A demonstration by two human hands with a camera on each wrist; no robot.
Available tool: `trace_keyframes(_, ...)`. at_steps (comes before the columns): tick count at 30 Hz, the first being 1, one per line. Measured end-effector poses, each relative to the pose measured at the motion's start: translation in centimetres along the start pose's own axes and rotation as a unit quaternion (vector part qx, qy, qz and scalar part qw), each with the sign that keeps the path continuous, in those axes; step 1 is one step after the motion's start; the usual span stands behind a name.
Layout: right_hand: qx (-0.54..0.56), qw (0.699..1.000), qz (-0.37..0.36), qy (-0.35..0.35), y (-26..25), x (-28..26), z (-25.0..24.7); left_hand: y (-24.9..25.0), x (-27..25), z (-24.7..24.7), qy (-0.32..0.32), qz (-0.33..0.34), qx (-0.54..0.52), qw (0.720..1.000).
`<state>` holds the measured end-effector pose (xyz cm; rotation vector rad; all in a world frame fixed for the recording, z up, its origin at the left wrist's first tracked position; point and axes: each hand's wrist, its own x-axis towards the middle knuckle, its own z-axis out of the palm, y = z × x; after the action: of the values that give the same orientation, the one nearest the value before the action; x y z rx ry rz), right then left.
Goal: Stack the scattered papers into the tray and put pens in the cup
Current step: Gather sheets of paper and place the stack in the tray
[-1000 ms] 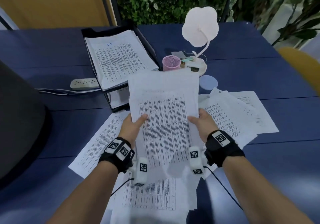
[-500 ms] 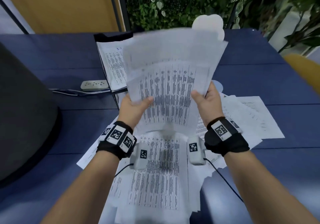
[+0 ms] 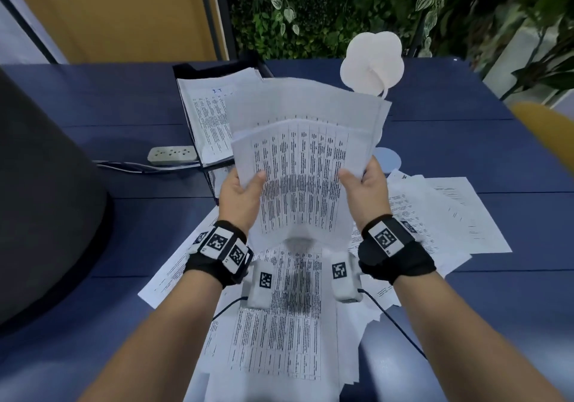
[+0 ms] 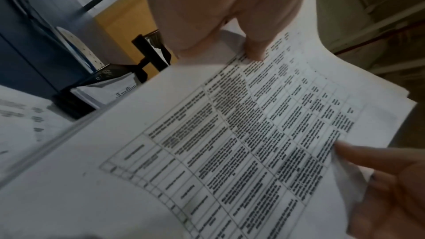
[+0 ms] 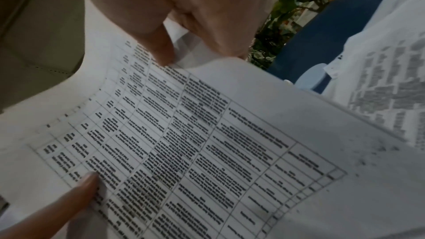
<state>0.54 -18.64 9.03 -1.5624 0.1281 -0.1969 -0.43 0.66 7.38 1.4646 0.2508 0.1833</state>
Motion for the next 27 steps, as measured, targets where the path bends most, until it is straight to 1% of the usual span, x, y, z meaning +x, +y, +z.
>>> trace_keyframes(3, -0.011, 1.000, -0.016, 0.009, -0.5, 0.3, 0.2, 0.2, 0.1, -0.1, 0.025, 0.012, -0.012, 1.000)
trace_keyframes(5, -0.015, 1.000, -0.003, 0.009, -0.4, 0.5, 0.2, 0.3, 0.2, -0.2, 0.019, 0.009, 0.000, 1.000)
trace_keyframes(8, -0.016, 1.000, 0.017, 0.008, 0.0, 0.7, 0.0, 0.1, 0.3, -0.5, -0.006, -0.007, 0.019, 1.000)
trace_keyframes(10, -0.018, 1.000, 0.017, 0.002, 0.0, 0.8, -0.1, 0.0, 0.5, -0.6, -0.022, -0.022, 0.038, 0.999)
trace_keyframes(12, -0.016, 1.000, 0.014, 0.000, 0.0, 0.7, -0.1, 0.4, 0.4, -0.6, -0.023, -0.020, 0.037, 0.999)
trace_keyframes(15, -0.023, 1.000, -0.007, 0.015, -0.3, 0.9, -0.3, 1.5, 0.6, -0.8, -0.005, 0.012, 0.011, 1.000)
trace_keyframes(17, -0.021, 0.999, -0.026, 0.015, -0.5, 1.2, -0.5, 2.6, 0.8, -0.8, -0.015, 0.040, 0.010, 0.999)
trace_keyframes(19, -0.035, 0.998, -0.046, 0.007, -0.8, 1.4, -0.5, 3.1, 1.0, -0.4, -0.033, 0.061, 0.022, 0.997)
trace_keyframes(22, -0.035, 0.996, -0.075, 0.013, -1.3, 1.4, -0.2, 3.6, 1.1, 0.5, -0.040, 0.094, 0.071, 0.992)
trace_keyframes(24, -0.042, 0.995, -0.091, 0.018, -1.5, 1.3, 0.1, 3.7, 1.0, 0.9, -0.039, 0.121, 0.083, 0.988)
trace_keyframes(27, -0.071, 0.994, -0.085, 0.015, -0.8, 1.4, 0.2, 2.9, 1.2, 0.8, -0.008, 0.114, 0.084, 0.990)
